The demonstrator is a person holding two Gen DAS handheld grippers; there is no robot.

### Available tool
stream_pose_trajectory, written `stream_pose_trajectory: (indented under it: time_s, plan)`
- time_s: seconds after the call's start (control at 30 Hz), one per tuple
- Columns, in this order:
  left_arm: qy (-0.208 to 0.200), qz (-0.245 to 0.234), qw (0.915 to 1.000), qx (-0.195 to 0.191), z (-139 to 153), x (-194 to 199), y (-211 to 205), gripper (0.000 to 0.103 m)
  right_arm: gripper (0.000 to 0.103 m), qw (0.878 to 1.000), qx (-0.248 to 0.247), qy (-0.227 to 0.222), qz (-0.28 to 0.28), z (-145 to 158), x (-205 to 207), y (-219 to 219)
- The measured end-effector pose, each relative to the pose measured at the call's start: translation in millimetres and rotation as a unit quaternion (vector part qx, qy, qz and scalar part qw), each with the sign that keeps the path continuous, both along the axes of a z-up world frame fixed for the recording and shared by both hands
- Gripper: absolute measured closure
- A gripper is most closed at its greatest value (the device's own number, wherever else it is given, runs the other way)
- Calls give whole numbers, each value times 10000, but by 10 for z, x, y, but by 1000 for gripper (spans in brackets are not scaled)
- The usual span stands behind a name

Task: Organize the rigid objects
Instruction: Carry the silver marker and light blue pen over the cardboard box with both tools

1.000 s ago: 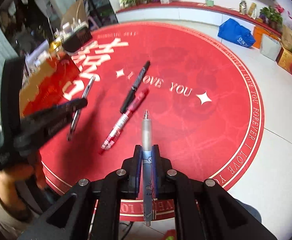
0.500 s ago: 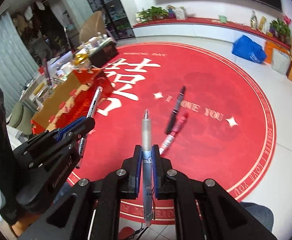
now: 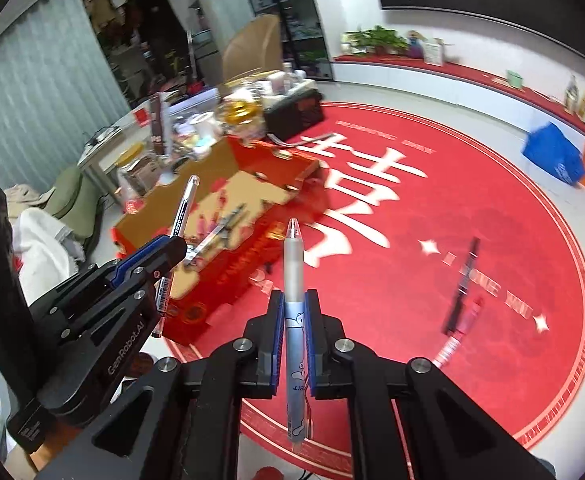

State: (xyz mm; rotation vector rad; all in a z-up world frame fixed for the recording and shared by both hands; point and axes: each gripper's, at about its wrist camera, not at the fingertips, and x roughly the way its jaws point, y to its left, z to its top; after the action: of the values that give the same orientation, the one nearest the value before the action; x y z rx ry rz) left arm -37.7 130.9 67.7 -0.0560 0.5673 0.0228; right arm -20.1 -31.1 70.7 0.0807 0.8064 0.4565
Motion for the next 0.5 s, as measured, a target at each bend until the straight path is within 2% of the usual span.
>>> stream_pose_trajectory:
  time_s: [0.33, 0.5]
  plan:
    - [13, 645, 9979, -109, -31, 140, 705, 93, 93, 9982, 33, -72, 594, 152, 355, 802]
    - [39, 865, 9962, -67, -86, 269, 902, 93, 92, 9968, 25, -88, 795, 174, 526, 1138]
